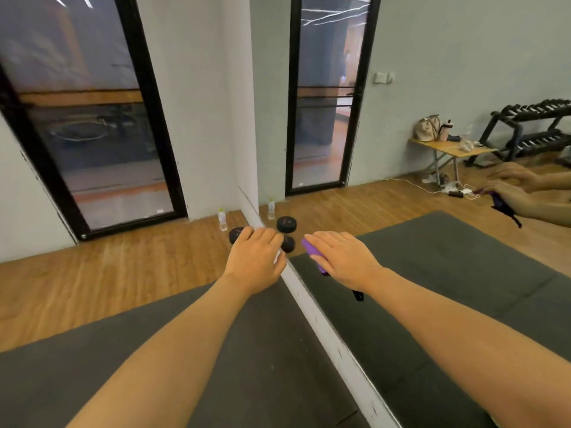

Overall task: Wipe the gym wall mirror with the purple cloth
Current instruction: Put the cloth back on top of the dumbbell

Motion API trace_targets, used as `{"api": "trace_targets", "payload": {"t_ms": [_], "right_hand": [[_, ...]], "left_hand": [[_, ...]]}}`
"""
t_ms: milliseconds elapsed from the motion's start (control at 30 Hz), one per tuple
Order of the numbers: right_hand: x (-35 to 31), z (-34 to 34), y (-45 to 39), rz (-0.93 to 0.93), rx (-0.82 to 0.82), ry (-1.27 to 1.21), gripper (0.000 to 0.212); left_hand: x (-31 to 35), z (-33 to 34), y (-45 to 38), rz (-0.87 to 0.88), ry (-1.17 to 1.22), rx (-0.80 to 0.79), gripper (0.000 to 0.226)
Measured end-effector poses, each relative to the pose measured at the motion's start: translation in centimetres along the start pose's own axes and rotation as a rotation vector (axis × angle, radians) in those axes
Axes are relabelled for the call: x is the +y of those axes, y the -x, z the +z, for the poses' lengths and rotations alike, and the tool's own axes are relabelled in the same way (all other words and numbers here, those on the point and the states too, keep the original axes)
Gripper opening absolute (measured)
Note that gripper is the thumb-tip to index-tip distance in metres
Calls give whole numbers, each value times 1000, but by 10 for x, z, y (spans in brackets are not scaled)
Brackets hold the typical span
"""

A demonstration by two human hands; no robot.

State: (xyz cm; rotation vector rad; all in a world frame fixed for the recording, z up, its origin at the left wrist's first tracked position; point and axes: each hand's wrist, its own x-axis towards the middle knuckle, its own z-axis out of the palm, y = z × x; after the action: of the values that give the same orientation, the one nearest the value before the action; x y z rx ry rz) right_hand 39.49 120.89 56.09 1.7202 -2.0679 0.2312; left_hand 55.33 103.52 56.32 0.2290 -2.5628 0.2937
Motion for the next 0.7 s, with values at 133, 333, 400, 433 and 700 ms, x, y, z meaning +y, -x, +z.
{"api": "trace_targets", "payload": {"t_ms": [133,333,400,433,700], "right_hand": [[11,38,-61,-53,65,-14,46],[49,111,-151,-181,133,-39,39],[66,135,-180,-251,138,-39,40],[76,146,-196,-296,145,-31,41],[136,219,-301,-373,205,-50,49]], "left_hand": [[-51,35,-17,-39,-75,8,22],[-111,87,-58,-69,-110,81,25],[-129,100,-76,-75,-111,51,29],[-139,105,-87,-80,-113,19,33],[-217,176,-143,-100,-194,-114,45]]}}
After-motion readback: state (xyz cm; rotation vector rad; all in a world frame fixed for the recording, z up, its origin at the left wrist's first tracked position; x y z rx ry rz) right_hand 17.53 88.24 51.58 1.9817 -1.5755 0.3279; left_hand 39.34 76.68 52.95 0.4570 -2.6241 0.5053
